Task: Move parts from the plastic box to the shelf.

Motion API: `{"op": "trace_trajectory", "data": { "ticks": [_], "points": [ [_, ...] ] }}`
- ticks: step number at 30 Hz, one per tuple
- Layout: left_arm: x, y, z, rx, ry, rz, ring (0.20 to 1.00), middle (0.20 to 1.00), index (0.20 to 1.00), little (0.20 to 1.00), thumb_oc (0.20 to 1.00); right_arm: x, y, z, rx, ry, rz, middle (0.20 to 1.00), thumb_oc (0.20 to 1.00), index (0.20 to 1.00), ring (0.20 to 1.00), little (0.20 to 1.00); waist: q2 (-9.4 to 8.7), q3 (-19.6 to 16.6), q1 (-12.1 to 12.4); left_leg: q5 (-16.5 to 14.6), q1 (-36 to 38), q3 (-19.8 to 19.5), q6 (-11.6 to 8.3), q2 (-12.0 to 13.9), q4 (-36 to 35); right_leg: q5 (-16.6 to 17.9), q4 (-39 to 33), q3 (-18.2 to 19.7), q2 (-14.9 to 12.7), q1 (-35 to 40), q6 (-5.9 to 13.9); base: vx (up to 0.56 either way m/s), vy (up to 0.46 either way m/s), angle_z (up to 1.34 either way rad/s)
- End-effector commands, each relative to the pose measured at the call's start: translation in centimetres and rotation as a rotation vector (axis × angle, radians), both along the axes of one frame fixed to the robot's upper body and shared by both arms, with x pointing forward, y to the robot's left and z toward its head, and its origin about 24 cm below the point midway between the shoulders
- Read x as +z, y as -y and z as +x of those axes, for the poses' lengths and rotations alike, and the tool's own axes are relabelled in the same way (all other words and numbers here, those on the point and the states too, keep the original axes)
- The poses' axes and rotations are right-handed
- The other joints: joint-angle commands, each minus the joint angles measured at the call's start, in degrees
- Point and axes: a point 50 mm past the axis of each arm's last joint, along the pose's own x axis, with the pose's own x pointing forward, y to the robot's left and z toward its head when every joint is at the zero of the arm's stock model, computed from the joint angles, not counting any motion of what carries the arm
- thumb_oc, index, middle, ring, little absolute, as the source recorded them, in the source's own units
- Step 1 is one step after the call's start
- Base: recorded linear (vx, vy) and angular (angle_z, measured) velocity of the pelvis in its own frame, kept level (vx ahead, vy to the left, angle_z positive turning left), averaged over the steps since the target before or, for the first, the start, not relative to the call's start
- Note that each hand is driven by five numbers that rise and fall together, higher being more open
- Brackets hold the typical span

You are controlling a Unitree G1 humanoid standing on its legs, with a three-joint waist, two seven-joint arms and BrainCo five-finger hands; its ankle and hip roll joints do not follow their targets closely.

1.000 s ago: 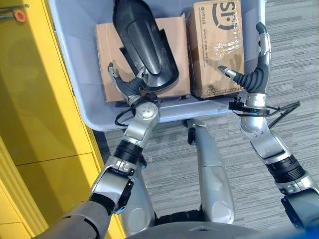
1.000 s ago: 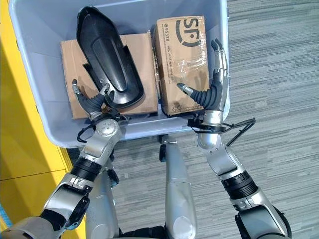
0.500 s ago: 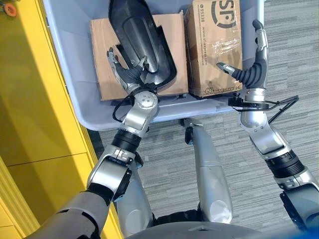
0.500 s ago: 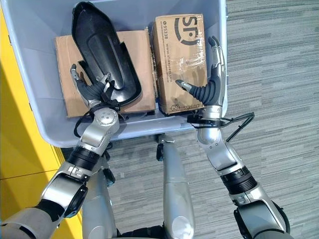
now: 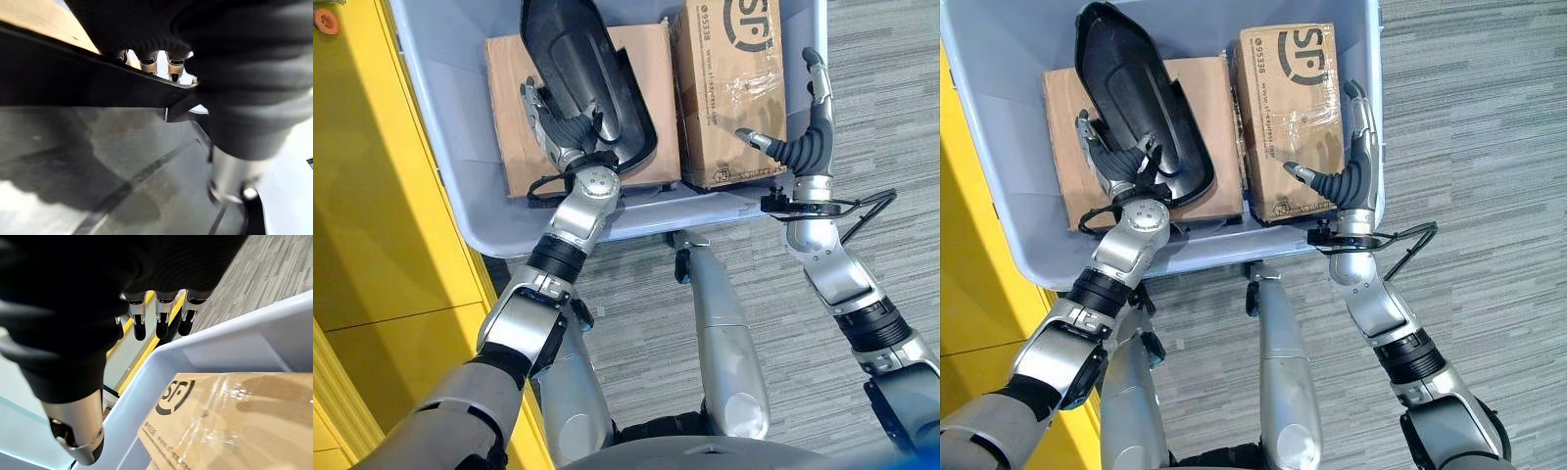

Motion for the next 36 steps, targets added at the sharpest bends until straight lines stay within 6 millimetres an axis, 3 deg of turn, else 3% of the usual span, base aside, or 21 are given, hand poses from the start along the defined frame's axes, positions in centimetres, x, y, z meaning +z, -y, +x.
{"op": "trace_trajectory", "data": {
  "ticks": [1,12,16,24,29,33,36],
  "points": [
    [-7.2,2.7,0.5,-0.26,-0.346,-0.221,0.2,0.2,0.2,0.2,0.2,1.6,0.5,-0.4,0.001,0.069,0.044,1.0,1.0,1.0,1.0,1.0,-3.32,-0.84,-2.84,0.03,-6.5,1.47,-2.48,1.44,7.02,1.51,-2.88,-2.02,4.29,4.28,2.67,0.0,0.0,0.0],
    [-8.8,3.0,-0.4,-0.148,-0.351,-0.396,0.2,0.2,0.2,0.2,0.2,1.1,0.3,-0.3,-0.018,0.065,0.06,1.0,1.0,1.0,1.0,1.0,-3.31,-0.84,-2.52,0.23,-6.24,1.48,-2.54,1.39,6.46,1.54,-3.59,-2.1,4.13,4.67,2.81,0.0,0.0,0.0],
    [-9.8,3.4,-1.4,-0.07,-0.327,-0.559,0.2,0.2,0.2,0.2,0.2,1.1,0.2,-0.3,-0.034,0.072,0.089,1.0,1.0,1.0,1.0,1.0,-3.45,-0.84,-1.83,0.52,-6.35,1.13,-2.61,1.34,6.04,1.66,-4.26,-2.49,3.92,5.09,2.97,-0.01,-0.034,0.01],
    [-9.8,4.7,-1.8,-0.107,-0.305,-0.547,0.2,0.2,0.2,0.2,0.2,1.0,-0.1,-0.3,-0.043,0.08,0.106,1.0,1.0,1.0,1.0,1.0,-3.98,-0.84,-1.28,1.15,-6.37,1.22,-2.74,1.5,4.98,2.26,-5.27,-3.03,3.7,5.26,3.12,0.0,-0.005,0.0],
    [-8.5,5.4,-1.8,-0.157,-0.233,-0.472,0.2,0.2,0.2,0.2,0.2,0.8,-0.1,-0.4,-0.033,0.081,0.109,1.0,1.0,1.0,1.0,1.0,-3.91,-0.84,-1.37,1.19,-5.72,1.35,-2.63,1.46,4.83,2.36,-5.6,-2.94,3.87,5.87,2.95,-0.01,0.004,0.03],
    [-4.7,5.1,-1.7,-0.22,-0.029,-0.288,0.2,0.2,0.2,0.2,0.2,0.7,0.0,-0.7,-0.003,0.086,0.107,1.0,1.0,1.0,1.0,1.0,-3.3,-0.84,-1.55,0.48,-2.92,1.31,-2.28,1.18,4.66,1.8,-5.7,-2.33,4.24,8.0,2.66,-0.01,0.048,0.0],
    [-1.7,4.0,-2.7,-0.25,0.153,-0.205,0.2,0.2,0.2,0.2,0.2,0.0,0.1,-1.0,0.016,0.079,0.121,1.0,1.0,1.0,1.0,1.0,-1.71,-0.84,-0.84,-0.05,2.05,1.15,-1.9,0.74,4.38,0.75,-5.96,-1.96,4.04,12.07,2.35,-0.03,0.156,-0.01]
  ]
}}
